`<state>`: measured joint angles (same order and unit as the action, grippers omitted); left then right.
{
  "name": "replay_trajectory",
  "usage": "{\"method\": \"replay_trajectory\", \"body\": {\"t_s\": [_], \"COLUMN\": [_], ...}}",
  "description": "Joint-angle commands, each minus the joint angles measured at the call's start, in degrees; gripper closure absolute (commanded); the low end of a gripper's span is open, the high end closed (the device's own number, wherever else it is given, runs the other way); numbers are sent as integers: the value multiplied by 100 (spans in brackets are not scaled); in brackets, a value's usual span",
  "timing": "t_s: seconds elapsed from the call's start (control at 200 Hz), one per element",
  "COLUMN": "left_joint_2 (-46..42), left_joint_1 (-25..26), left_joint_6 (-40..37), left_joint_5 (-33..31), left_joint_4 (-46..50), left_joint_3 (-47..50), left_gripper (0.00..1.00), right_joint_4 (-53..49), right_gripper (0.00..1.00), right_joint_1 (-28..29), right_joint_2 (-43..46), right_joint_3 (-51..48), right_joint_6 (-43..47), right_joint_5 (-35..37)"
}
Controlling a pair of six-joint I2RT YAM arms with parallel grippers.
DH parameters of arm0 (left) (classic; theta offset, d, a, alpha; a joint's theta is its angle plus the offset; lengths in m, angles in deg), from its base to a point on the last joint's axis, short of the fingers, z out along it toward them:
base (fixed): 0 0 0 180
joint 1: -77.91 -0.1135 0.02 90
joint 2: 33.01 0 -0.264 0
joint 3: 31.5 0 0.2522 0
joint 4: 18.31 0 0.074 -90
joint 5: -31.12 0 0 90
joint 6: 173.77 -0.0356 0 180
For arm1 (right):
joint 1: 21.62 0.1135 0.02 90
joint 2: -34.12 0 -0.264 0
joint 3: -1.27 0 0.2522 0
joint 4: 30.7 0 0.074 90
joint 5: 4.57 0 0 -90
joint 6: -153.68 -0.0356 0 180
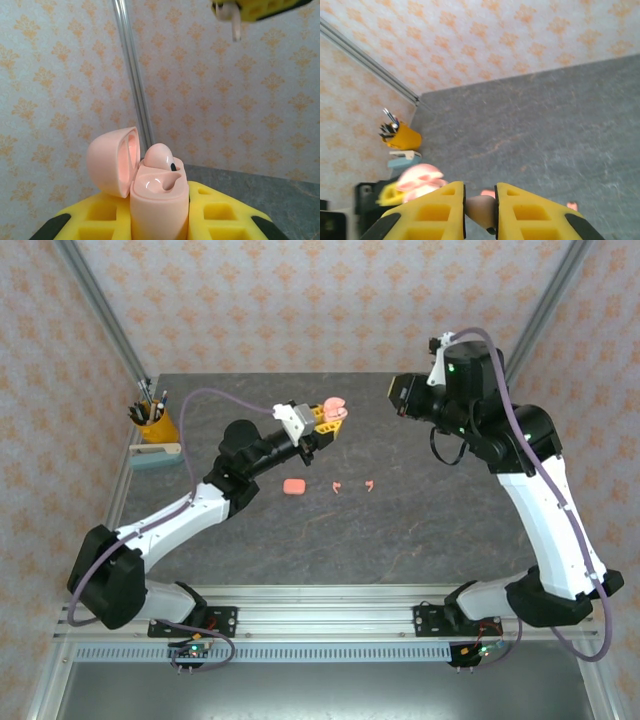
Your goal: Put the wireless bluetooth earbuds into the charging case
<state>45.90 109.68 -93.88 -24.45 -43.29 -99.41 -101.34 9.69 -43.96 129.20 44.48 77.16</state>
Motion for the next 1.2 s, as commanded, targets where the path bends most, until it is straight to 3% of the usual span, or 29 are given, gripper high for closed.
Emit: {"method": "replay_trajectory", "body": {"t_s": [0.0,0.24,0.641,1.191], "left_joint_2": [146,533,774,801], "left_joint_1": [35,206,312,324], "left_joint_6": [114,246,661,593], "left_joint_5": [190,248,179,125], "left_joint_4": [-108,-133,-87,16], "left_joint_3": [-345,-804,-1246,-1296], "left_gripper": [100,100,100,100], "right_joint_4": [458,1212,2041,2087], "right_gripper": [80,80,80,80], "right_joint_1": [-28,-28,-28,-28], "right_joint_2": [-198,-311,-35,73], "right_joint_3": [207,-15,-809,-1177], "right_joint_6": [135,130,179,163], "right_joint_5": [-370,-1052,-1566,-1728]}}
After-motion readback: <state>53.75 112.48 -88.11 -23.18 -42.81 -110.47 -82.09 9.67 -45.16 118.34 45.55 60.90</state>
